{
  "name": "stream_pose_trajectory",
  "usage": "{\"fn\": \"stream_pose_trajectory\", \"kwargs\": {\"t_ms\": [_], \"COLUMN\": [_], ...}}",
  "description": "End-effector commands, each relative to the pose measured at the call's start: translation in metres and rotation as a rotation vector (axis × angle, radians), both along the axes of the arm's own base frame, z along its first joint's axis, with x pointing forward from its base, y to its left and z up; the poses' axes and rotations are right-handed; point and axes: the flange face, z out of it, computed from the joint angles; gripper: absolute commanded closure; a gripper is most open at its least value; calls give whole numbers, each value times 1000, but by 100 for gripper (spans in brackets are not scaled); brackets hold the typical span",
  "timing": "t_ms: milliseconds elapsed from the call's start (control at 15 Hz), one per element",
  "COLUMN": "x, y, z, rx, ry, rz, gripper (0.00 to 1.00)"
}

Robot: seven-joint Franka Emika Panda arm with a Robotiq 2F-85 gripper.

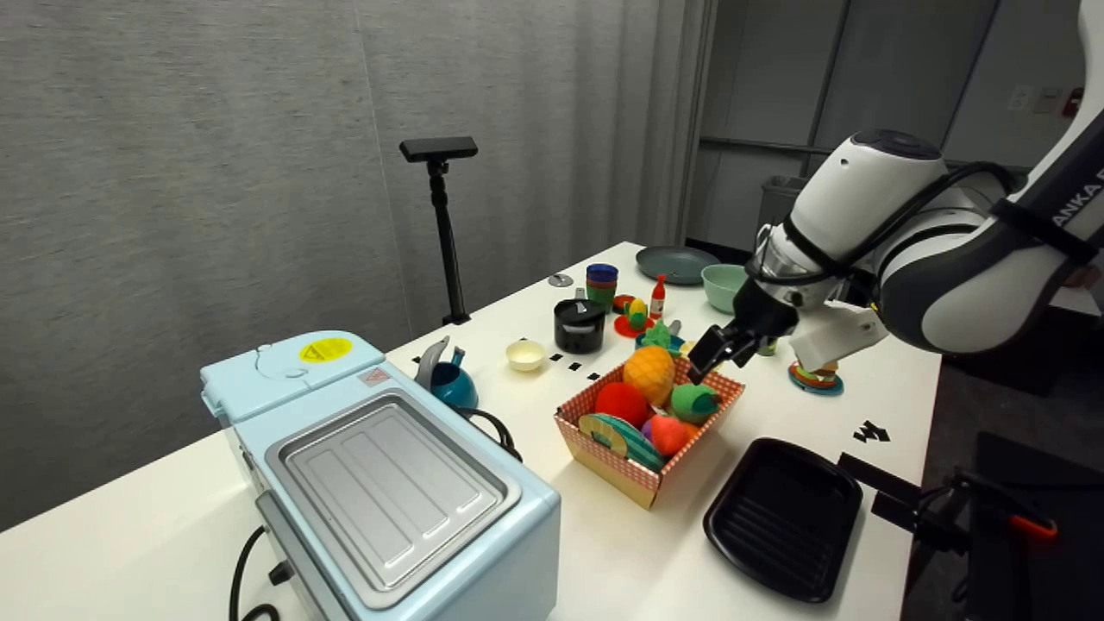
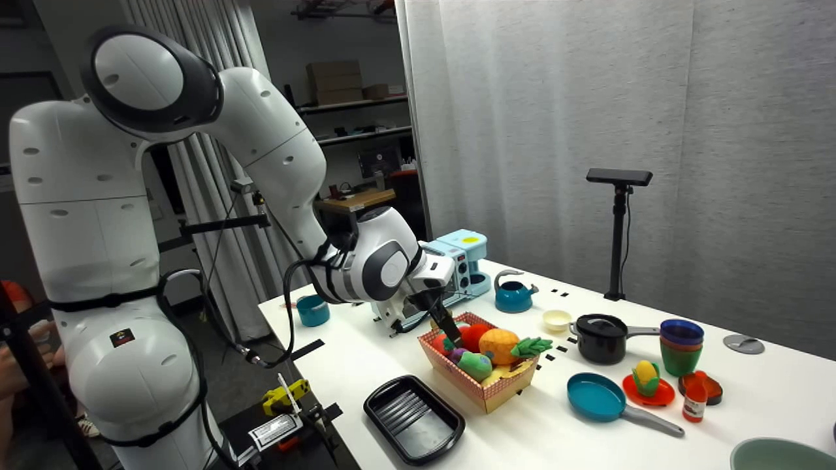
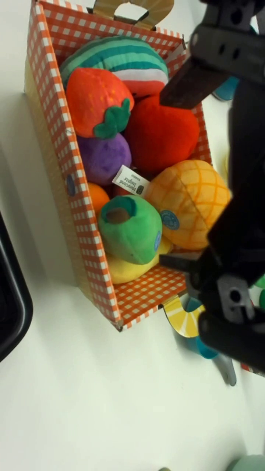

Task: Remove the pear from the black tray and put it in the basket

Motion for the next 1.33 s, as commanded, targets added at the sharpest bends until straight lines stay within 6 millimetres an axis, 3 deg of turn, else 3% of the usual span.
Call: {"fn": "stream_pose_trajectory", "kwargs": {"t_ms": [0, 200, 533, 1267], "x": [-8, -16, -19, -3], "y": [9, 21, 21, 17], "z": [-1, -8, -12, 0], "rx": [24, 26, -29, -72], "ry": [-1, 47, 147, 54], "rz": [0, 18, 54, 195], "gripper": [0, 0, 0, 0]}}
